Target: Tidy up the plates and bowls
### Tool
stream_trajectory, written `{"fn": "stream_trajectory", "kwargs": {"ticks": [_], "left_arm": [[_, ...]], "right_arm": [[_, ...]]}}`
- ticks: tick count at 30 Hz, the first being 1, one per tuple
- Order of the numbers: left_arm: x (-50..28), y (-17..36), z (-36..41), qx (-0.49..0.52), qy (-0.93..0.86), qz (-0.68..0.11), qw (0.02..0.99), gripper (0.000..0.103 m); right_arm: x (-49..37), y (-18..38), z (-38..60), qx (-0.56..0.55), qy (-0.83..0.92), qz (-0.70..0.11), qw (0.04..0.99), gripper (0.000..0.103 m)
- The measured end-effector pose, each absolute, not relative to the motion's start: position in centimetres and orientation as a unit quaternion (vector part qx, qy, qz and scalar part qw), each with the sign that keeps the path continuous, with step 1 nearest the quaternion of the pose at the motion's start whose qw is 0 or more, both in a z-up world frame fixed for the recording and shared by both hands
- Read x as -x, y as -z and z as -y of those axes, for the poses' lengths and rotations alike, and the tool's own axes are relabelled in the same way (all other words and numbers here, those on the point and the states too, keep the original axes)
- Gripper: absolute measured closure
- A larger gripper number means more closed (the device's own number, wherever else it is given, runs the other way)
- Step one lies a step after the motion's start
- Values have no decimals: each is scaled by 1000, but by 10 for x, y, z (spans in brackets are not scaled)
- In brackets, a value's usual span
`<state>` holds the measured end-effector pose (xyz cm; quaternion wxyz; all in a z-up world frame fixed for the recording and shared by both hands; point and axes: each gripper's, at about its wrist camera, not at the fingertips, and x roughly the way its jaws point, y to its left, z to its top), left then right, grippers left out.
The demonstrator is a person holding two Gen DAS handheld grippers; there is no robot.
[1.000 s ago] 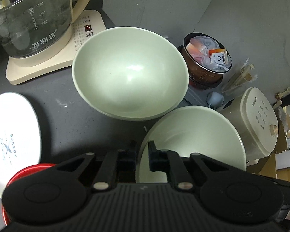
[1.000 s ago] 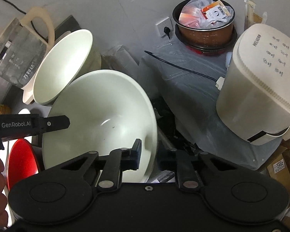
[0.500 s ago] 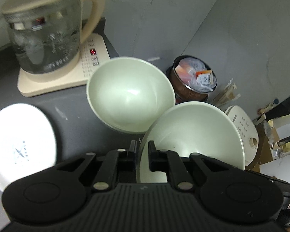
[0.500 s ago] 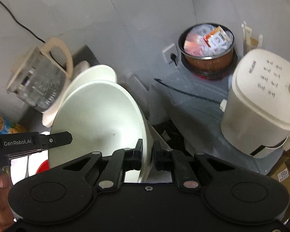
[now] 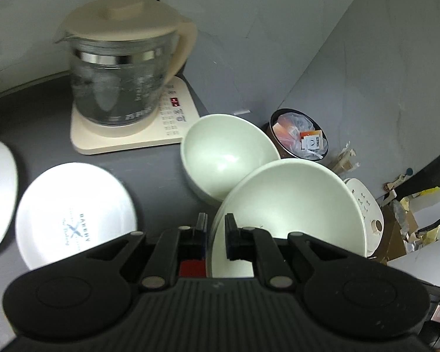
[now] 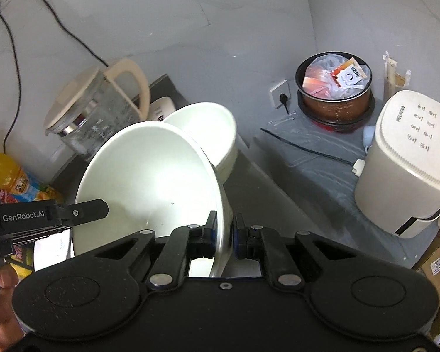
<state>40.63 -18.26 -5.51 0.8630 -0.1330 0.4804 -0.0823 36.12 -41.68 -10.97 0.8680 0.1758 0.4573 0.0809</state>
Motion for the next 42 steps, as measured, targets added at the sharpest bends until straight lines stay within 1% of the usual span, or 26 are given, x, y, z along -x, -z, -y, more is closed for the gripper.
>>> {"fn": "stream_trajectory", "kwargs": {"ticks": [8, 20, 25, 28, 30, 33, 34, 38, 42], "left_arm": [[-383, 54, 147, 150, 74, -487, 857, 93], [-357, 79, 107, 182, 62, -508, 839, 93], [-354, 95, 97, 185, 52, -526, 829, 94], [-355, 102, 93, 187, 47, -532, 824, 93], [-356, 105, 92, 187, 44, -537, 821, 94], [-357, 106, 90, 189, 48, -540, 819, 94], [-357, 105, 90, 185, 47, -540, 820, 94], [-360, 99, 89, 161, 32, -532, 831, 91], [-361, 91, 87, 159, 23, -529, 833, 90]], "right_arm": [[-342, 108, 385, -167, -88, -472, 861, 91], [-322, 122, 347, -153, -90, -503, 846, 80], [-321, 128, 338, -138, -87, -506, 847, 72], [-323, 130, 336, -134, -82, -507, 848, 73], [-324, 131, 335, -137, -91, -505, 847, 77], [-323, 130, 331, -124, -96, -501, 851, 78], [-324, 129, 330, -120, -95, -499, 853, 82], [-324, 126, 338, -132, -90, -494, 855, 83], [-324, 122, 349, -138, -84, -486, 859, 81]]}}
